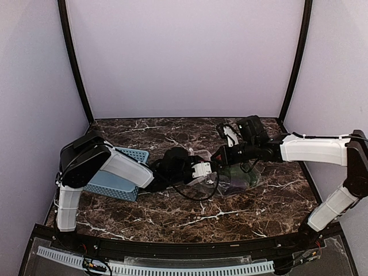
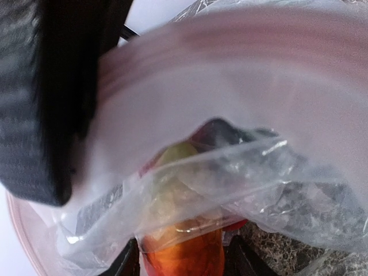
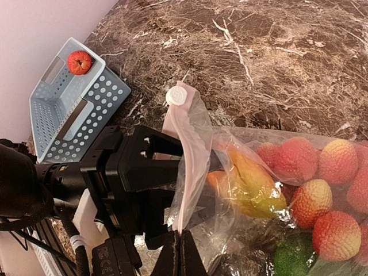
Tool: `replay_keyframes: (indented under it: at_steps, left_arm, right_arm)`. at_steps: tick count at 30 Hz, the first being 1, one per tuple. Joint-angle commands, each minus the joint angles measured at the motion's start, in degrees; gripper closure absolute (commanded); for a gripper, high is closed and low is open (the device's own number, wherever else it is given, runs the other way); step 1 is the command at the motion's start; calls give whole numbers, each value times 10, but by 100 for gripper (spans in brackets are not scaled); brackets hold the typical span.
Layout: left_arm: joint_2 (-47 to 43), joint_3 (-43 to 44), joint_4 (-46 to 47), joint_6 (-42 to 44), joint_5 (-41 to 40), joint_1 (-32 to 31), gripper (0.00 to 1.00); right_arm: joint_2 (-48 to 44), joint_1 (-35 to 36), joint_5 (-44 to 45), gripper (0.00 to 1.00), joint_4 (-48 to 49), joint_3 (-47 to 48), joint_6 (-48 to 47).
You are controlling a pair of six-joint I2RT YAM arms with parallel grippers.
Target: Open the zip-top bag and remove the fake food
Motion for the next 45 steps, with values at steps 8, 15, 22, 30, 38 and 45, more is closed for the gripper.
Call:
replay_keyframes:
  at_steps: [8, 15, 22, 30, 38, 45]
  left_arm:
    - [2, -44, -8, 42, 8, -33, 46]
    - [-45, -79, 20, 3, 5, -33, 49]
    - [-24, -33, -33, -17, -9, -21, 41]
    - [7, 16, -143, 46, 26, -18, 33]
    - [30, 39, -205, 80, 10, -18, 41]
    - [7, 24, -182, 83, -23, -19, 58]
  right_arm:
    - [-25, 22, -67, 100, 103, 22, 10]
    - [-25, 22, -87, 100, 107, 23, 13]
    - [-40, 22, -91, 100, 105, 4, 17]
    - [-34, 22, -89, 100, 103, 2, 17]
    - [-32, 22, -89, 100, 103, -4, 18]
    - [-37, 21, -80, 100, 97, -13, 15]
